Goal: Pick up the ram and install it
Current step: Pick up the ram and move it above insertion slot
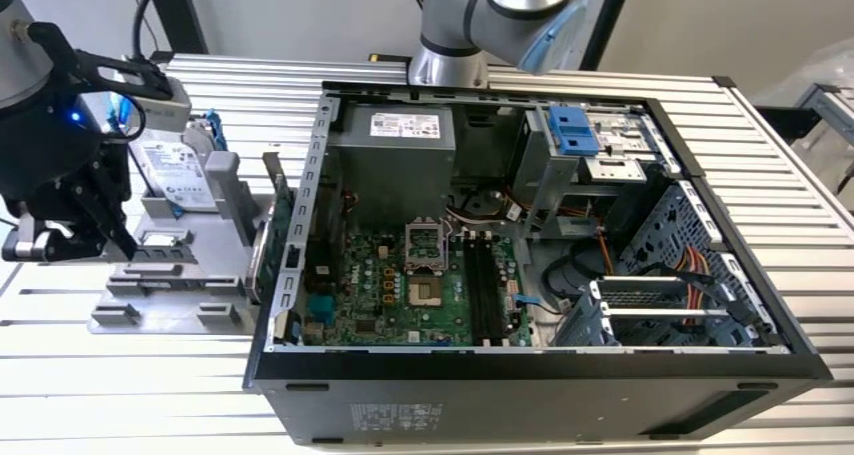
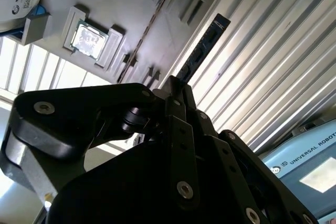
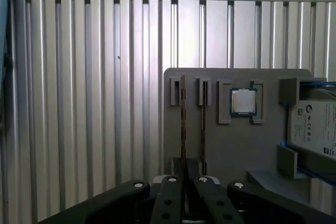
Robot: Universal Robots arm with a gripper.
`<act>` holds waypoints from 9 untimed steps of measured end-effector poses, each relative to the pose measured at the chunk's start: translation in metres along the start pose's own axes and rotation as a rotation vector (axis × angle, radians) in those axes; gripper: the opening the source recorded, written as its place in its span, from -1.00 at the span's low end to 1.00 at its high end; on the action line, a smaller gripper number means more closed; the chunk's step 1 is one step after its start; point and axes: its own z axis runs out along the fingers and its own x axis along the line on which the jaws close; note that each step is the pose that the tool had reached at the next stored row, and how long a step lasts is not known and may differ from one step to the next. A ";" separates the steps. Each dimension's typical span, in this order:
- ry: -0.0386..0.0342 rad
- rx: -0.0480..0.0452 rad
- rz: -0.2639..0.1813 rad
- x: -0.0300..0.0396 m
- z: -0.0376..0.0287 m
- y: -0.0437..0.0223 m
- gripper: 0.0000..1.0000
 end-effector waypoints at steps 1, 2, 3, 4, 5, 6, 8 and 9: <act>0.0001 -0.0001 0.000 0.0000 -0.0011 0.0000 -1.00; 0.0001 -0.0001 0.000 0.0000 -0.0019 0.0000 -1.00; 0.0000 0.0000 0.000 0.0000 -0.0026 0.0000 -1.00; 0.0001 0.0000 0.000 0.0000 -0.0033 0.0000 -1.00; 0.0001 0.0000 0.000 -0.0001 -0.0041 0.0000 -1.00; 0.0001 -0.0001 0.000 -0.0001 -0.0049 0.0000 -1.00; 0.0001 -0.0001 0.000 -0.0002 -0.0068 0.0001 -1.00; 0.0001 -0.0001 0.000 -0.0002 -0.0078 0.0001 -1.00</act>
